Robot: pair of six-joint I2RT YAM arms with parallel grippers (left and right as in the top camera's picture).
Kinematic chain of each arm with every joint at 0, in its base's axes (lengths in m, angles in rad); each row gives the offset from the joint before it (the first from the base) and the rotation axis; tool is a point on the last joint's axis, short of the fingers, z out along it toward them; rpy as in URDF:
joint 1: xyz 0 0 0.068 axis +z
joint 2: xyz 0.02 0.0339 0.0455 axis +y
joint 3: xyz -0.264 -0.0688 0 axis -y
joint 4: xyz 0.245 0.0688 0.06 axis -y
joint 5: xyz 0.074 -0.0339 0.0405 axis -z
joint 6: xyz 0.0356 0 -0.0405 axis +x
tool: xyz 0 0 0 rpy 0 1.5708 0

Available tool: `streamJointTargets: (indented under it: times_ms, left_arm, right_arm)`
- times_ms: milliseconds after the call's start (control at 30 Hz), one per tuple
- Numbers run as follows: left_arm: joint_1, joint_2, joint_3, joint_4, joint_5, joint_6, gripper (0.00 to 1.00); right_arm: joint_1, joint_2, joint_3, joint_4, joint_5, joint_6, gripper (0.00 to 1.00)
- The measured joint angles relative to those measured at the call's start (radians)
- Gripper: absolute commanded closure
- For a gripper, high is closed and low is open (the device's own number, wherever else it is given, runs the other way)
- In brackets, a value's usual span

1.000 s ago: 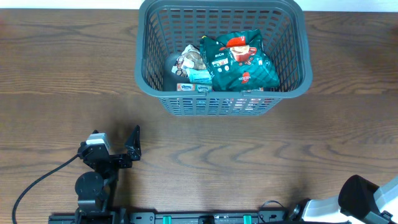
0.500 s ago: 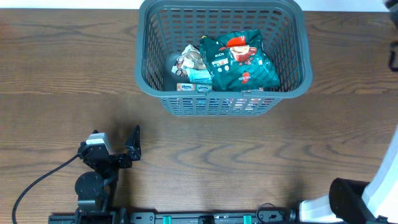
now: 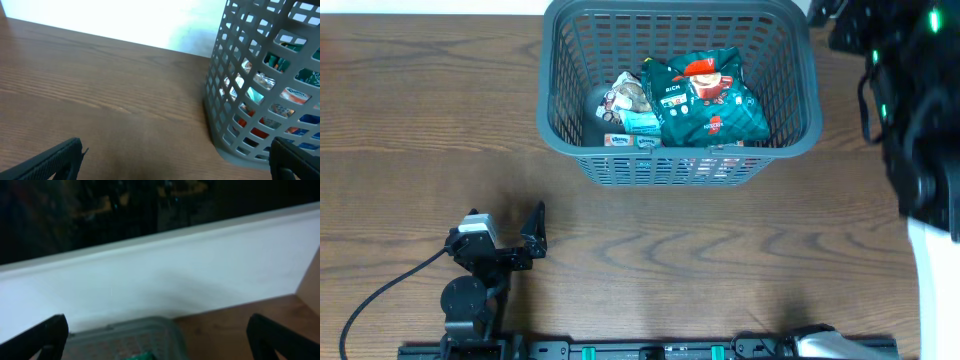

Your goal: Pack container

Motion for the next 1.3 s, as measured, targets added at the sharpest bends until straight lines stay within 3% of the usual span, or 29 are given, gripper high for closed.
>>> streamJointTargets:
  times_ms: [233,500,667,967,1300]
  left_arm:
    - [0.0,0.0,0.0,0.001,0.0,0.0,0.01]
    - [0.0,-0.001,-0.001,0.001,0.0,0.0,0.01]
    - [0.0,-0.001,-0.001,0.001,0.0,0.0,0.01]
    - [0.0,-0.001,-0.001,0.001,0.0,0.0,0.02]
    - [0.0,-0.001,-0.001,0.001,0.0,0.0,0.01]
  right_arm:
    - [-0.016,-0.401,-0.573,0.306,-0.022,-0.016,0.01]
    - [-0.055,-0.867,-1.094,0.356,-0.085,-0.023,0.01]
    - [-0.084,-1.04,-1.298,0.364,-0.172,-0.114,0.01]
    - [-0.113,-1.202,-1.526,0.402,-0.324,-0.309,0.01]
    - [-0.119,-1.304,-1.725,0.54,-0.337,-0.242,0.01]
